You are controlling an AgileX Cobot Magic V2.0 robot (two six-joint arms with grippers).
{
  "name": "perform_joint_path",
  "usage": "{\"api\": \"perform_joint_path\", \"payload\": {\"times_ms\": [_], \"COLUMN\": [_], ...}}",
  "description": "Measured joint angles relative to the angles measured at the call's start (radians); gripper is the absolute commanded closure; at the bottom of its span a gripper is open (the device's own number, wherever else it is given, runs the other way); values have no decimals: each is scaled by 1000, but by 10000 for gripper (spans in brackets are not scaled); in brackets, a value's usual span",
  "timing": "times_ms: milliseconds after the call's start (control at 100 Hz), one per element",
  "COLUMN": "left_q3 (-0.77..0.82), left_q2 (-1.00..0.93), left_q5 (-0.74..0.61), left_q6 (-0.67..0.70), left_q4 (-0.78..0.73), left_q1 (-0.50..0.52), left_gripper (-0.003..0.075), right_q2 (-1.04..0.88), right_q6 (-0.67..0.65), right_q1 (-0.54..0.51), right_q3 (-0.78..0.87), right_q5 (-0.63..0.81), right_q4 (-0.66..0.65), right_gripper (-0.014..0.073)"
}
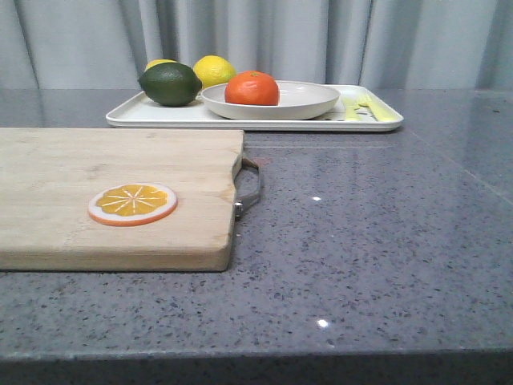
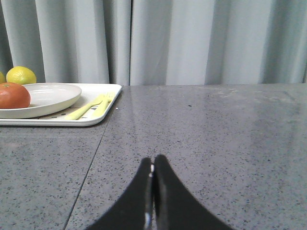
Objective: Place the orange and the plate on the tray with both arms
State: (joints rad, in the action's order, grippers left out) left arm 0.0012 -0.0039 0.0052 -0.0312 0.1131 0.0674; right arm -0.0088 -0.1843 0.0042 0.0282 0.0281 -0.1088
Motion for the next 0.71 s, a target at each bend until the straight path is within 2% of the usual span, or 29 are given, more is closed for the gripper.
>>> {"api": "perform_joint_path", "payload": {"times_ms": [710], "left_q3": [0], "left_q2": [0], "left_q5": [0], "left_q6": [0], "left_q4": [0], "left_q1": [0], "left_gripper": [741], "right_q2": [-1], "right_q6": [-3], "right_q1": [0], "right_q3": [1], "right_q5": [-16], "right_q4": [0], "right_gripper": [660]}}
